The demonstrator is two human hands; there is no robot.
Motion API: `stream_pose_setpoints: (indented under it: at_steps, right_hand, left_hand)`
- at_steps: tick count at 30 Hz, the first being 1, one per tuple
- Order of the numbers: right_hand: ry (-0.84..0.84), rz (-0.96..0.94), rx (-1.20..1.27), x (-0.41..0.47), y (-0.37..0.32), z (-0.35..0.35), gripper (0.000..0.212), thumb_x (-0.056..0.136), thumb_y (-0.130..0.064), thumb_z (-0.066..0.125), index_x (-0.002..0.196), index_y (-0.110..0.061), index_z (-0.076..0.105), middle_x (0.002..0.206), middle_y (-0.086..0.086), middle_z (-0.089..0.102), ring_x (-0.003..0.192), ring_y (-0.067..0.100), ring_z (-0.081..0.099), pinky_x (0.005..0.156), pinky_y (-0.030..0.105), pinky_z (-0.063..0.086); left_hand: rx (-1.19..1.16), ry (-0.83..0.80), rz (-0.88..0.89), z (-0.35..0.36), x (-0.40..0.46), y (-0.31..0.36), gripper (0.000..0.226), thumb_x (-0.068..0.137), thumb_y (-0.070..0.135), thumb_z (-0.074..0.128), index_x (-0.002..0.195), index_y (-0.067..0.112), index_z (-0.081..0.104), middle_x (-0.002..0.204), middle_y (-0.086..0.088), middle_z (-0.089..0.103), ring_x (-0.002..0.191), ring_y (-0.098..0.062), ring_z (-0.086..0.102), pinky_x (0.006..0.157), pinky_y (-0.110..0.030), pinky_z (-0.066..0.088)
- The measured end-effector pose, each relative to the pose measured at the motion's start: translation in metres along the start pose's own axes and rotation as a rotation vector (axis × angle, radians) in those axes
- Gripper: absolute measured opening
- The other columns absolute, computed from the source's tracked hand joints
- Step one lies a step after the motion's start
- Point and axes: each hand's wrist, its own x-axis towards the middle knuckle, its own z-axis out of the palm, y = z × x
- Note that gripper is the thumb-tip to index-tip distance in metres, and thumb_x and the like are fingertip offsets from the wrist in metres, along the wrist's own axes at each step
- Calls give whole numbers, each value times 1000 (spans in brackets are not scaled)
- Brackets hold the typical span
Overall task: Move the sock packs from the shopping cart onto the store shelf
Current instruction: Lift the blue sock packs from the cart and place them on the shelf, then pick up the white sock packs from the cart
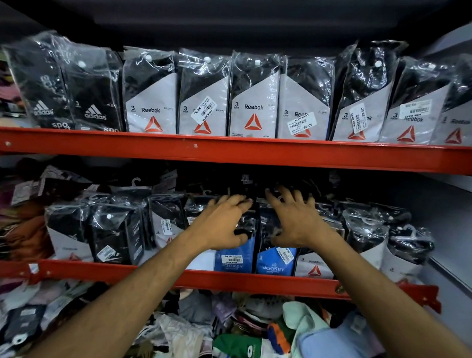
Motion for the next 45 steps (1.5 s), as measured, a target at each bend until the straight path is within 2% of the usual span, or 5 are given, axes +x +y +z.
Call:
stream_pose_setpoints:
  at_steps: [5, 15, 28, 34, 45]
  right_hand:
    - [154, 23, 78, -39, -26, 12, 111, 80, -43, 68, 158, -18, -8, 167, 14, -14, 152, 40, -15, 117, 71, 3]
    - [327, 45, 253, -132, -143, 125, 96, 79, -32, 60, 159, -11, 11, 166, 23, -2, 152, 45, -8, 117, 71, 5]
    - [-496, -311, 517, -257, -316, 362, 79, 82, -26, 57, 154, -8, 29, 164, 16, 22, 151, 38, 21, 125, 48, 11]
    - [-1110, -317, 428, -267, -375, 479, 92, 90, -46, 62, 157, -5, 14, 166, 21, 14, 152, 40, 16, 122, 52, 22]
    - [-1360, -282, 332, -223, -402, 539, 83, 64, -53, 85, 129, -10, 54, 124, 10, 64, 116, 30, 60, 98, 43, 53]
  left_hand:
    - [35, 162, -62, 19, -59, 6, 92, 91, 56, 52, 162, 23, 4, 172, -5, -2, 158, -33, 1, 125, -63, 7]
    - [37, 112, -251, 143, -245, -17, 84, 95, 63, 42, 161, 25, 8, 170, -17, 1, 155, -46, -4, 118, -75, 6]
    - [-266, -634, -515, 340, -469, -37, 79, 80, 43, 44, 153, 18, 26, 155, -24, 43, 133, -49, 52, 96, -64, 51]
    - [-351, -1082, -389, 430, -489, -67, 95, 91, 27, 63, 161, 15, -1, 170, -18, 4, 155, -39, 14, 120, -52, 31]
    - [-411, -1136, -309, 506, -472, -89, 59, 75, 26, 76, 129, 14, 54, 124, -14, 68, 122, -38, 58, 98, -46, 46]
